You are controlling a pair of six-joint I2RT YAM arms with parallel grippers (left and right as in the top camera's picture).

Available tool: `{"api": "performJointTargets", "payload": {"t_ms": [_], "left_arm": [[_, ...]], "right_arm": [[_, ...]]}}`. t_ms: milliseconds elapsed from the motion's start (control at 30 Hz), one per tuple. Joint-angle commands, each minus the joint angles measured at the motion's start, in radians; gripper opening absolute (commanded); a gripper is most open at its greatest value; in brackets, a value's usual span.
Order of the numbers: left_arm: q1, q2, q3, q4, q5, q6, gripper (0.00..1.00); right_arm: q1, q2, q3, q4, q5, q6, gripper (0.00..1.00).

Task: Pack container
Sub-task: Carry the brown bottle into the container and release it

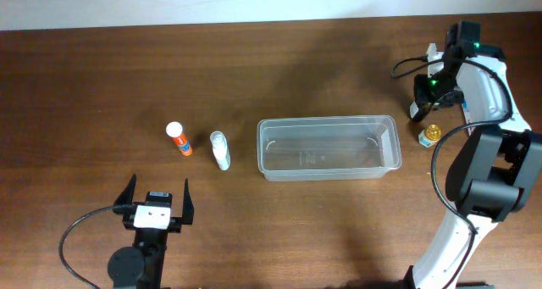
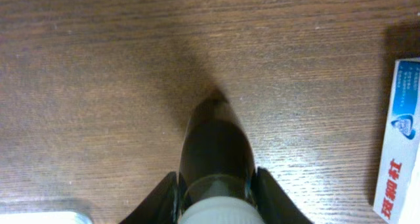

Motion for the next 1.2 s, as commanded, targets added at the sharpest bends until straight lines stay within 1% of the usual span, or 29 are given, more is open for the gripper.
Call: {"api": "performJointTargets", "payload": {"t_ms": [0,233,433,533,600,800,867,900,1100,1167], "left_arm": [[0.006,-0.005,-0.004,-0.002,0.014,0.012,1.0],[0.006,-0.005,-0.004,-0.002,0.014,0.012,1.0],[0.006,-0.005,-0.004,-0.002,0.014,0.012,1.0],[0.006,-0.005,-0.004,-0.002,0.014,0.012,1.0],[0.006,-0.005,-0.004,-0.002,0.014,0.012,1.0],[0.006,-0.005,-0.004,-0.001,0.014,0.012,1.0],[0.006,-0.005,-0.004,-0.002,0.014,0.012,1.0],[0.006,-0.005,-0.004,-0.002,0.014,0.012,1.0],[0.006,-0.005,-0.004,-0.001,0.014,0.012,1.0],[0.006,-0.005,-0.004,-0.001,0.014,0.012,1.0]], "right_arm": [[-0.005,0.009,0.023,0.0,0.019,0.001,0.24],[-0.004,-0.003,0.03,-0.025,0.01,0.012,0.18],[-0.001,-0.036,0.128,-0.136,-0.058,0.025,0.17],[0.0,-0.056,0.225,-0.245,-0.058,0.07,0.15],[0.0,-0.07,0.294,-0.33,-0.081,0.073,0.15],[0.0,-0.102,0.506,-0.62,-0.213,0.073,0.16],[0.005,-0.107,0.554,-0.69,-0.245,0.073,0.16],[0.012,-0.117,0.558,-0.69,-0.248,0.085,0.13],[0.131,-0.212,0.526,-0.69,-0.243,0.121,0.13],[0.19,-0.256,0.477,-0.69,-0.19,0.159,0.13]]}}
